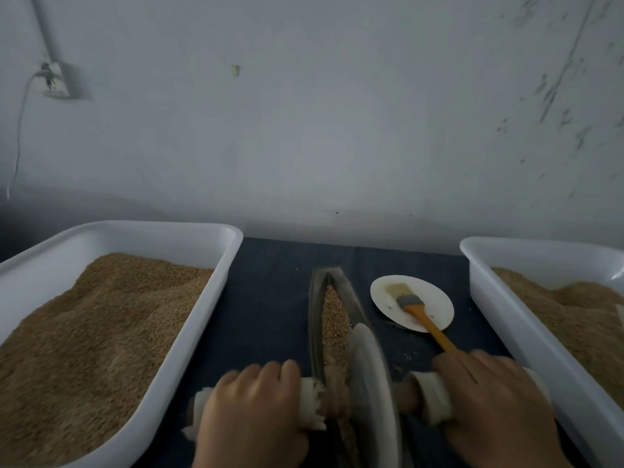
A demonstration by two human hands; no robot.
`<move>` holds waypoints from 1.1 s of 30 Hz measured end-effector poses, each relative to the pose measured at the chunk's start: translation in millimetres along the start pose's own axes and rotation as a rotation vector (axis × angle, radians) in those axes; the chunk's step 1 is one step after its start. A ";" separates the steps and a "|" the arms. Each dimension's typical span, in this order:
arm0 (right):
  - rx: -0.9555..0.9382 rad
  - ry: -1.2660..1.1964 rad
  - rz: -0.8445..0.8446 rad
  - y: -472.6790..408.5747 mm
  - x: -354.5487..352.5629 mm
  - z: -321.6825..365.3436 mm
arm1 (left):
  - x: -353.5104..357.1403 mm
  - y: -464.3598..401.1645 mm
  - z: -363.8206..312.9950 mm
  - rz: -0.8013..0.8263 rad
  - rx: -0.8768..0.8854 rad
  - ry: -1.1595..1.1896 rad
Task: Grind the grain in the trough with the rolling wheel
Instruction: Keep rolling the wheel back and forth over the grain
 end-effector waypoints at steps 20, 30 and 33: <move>0.181 0.067 0.119 -4.8 31.2 -13.3 | 14.3 -26.0 9.7 0.068 -0.055 -0.151; 0.168 0.132 0.208 -8.0 51.3 -25.1 | 18.1 -33.3 13.4 -0.068 -0.011 -0.105; 0.217 0.114 0.146 -37.9 85.1 -39.6 | 43.6 -62.1 33.9 -0.075 -0.068 -0.209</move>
Point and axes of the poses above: each hand's wrist, its own y-axis away from the middle knuckle, its own x-axis out of the palm, z = x × y, the point moved 7 cm from there along -y, towards the middle knuckle, and after that the axes turned 13 degrees about -z, right-handed, at the moved point
